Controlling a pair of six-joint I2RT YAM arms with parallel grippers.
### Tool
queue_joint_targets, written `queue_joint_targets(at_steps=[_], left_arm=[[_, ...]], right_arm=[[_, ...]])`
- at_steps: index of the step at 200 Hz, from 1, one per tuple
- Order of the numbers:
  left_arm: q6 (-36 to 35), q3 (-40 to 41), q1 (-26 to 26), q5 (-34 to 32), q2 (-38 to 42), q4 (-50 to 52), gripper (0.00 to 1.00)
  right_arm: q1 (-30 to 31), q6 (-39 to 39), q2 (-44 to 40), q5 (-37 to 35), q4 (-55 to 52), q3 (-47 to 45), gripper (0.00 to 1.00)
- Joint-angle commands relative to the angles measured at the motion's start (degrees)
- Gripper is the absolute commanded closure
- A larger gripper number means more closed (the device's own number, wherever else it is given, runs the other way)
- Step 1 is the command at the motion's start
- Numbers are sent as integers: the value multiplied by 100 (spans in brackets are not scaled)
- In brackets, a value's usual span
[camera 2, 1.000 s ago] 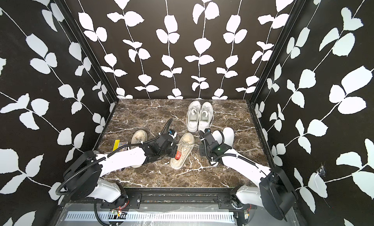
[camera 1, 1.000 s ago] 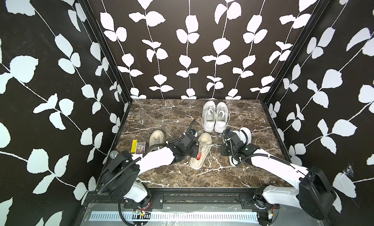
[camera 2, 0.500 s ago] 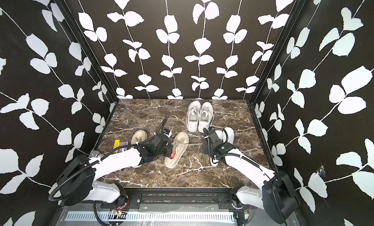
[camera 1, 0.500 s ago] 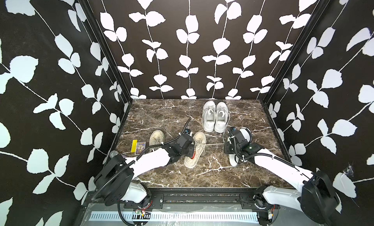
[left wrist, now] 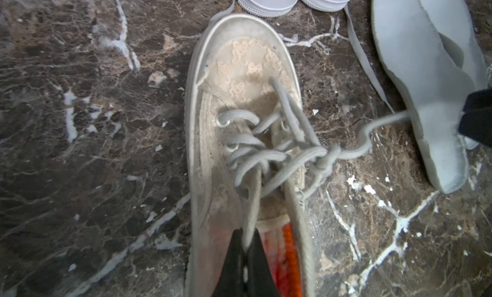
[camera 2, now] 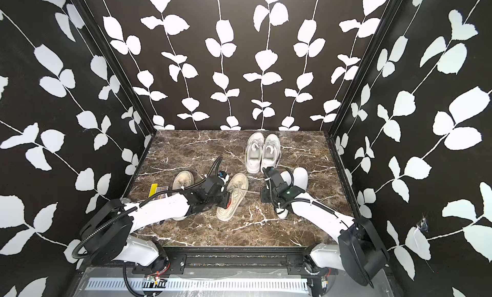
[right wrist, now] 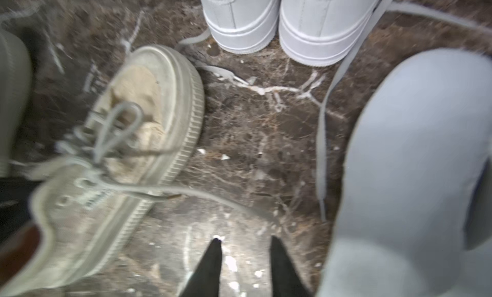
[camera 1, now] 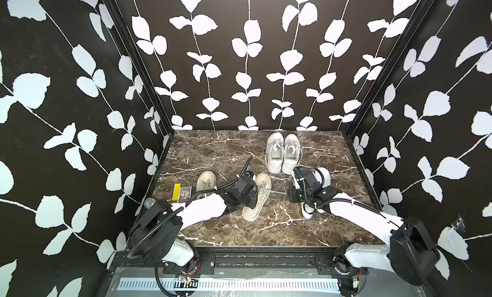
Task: Remove the insole from the shoe
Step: Untie the shoelace on the shoe.
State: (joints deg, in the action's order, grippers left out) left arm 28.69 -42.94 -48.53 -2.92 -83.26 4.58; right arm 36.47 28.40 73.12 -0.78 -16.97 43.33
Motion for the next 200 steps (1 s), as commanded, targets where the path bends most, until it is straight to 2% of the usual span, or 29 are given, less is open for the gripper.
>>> queue_joint_targets(at_steps=[1, 29, 64, 103, 200], left_arm=[[-62, -134, 10, 219, -93, -229, 100], [-165, -227, 11, 291, -185, -192, 100], [-179, -209, 8, 310, -165, -251, 100], [-171, -93, 10, 301, -146, -333, 100], [-149, 119, 11, 328, -77, -462, 100]], right_arm=[[199, -245, 15, 202, 133, 291, 62], [496, -384, 240, 398, 251, 506, 60], [792, -318, 714, 665, 538, 703, 61], [1007, -266, 1203, 455, 524, 964, 62], [1014, -527, 2198, -61, 84, 1661, 73]])
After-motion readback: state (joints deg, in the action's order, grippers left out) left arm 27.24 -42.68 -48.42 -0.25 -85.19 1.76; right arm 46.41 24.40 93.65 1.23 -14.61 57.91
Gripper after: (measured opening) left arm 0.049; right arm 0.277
